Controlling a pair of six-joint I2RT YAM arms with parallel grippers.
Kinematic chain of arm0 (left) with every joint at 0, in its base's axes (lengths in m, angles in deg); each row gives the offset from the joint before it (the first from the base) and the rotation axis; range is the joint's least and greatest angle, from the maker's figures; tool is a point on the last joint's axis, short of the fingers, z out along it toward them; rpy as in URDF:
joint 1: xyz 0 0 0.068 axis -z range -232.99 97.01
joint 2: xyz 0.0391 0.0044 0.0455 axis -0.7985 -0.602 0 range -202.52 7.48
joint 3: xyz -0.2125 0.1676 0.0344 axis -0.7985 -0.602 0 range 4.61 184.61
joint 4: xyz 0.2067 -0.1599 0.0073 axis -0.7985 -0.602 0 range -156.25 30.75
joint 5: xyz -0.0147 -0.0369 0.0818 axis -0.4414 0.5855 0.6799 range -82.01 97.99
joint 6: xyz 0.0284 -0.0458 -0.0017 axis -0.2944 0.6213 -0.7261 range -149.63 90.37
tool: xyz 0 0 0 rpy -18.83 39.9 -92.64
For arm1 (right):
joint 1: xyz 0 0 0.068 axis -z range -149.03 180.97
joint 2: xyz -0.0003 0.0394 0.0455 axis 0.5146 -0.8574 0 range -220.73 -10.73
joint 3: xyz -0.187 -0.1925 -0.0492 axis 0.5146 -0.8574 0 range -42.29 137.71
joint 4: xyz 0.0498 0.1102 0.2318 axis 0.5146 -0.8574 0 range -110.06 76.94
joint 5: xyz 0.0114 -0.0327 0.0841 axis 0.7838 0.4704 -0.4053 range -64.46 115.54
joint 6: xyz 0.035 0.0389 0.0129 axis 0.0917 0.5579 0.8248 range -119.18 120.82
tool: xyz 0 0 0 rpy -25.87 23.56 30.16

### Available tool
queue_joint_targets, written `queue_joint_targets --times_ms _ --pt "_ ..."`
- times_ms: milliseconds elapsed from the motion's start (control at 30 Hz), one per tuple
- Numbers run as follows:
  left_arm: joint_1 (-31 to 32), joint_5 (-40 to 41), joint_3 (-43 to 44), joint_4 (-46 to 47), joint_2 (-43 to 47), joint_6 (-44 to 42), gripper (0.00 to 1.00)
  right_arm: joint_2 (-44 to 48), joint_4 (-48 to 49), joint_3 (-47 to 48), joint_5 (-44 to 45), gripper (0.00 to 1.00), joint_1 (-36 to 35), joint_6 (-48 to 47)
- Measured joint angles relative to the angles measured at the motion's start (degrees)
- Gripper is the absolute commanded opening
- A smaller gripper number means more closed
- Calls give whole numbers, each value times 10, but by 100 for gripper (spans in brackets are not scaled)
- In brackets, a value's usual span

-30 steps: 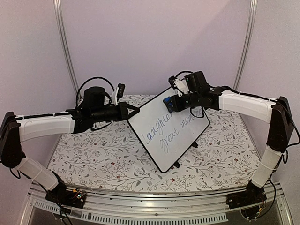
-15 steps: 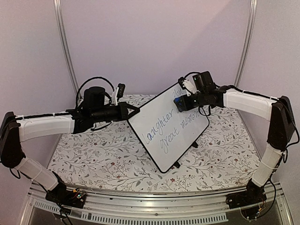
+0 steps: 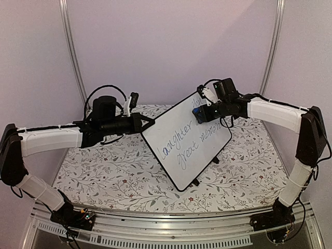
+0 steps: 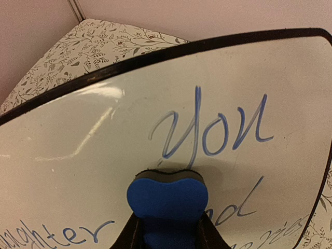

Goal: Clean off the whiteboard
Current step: Erase the whiteboard at the center of the board.

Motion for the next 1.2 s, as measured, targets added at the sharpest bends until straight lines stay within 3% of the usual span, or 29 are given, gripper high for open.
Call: queue_joint_targets --times_ms 300,467,767,967,1200 --pt "0 0 0 0 0 0 0 -43 0 86 0 17 5 -3" --pt "0 2 0 -2 0 2 0 -41 13 71 -4 17 6 -2" --pt "1 2 0 -1 0 9 0 10 30 -42 -4 16 10 2" --pt "3 3 0 0 0 8 0 10 23 -35 -9 16 13 3" --pt "5 3 0 3 0 6 0 -20 18 37 -24 16 21 3"
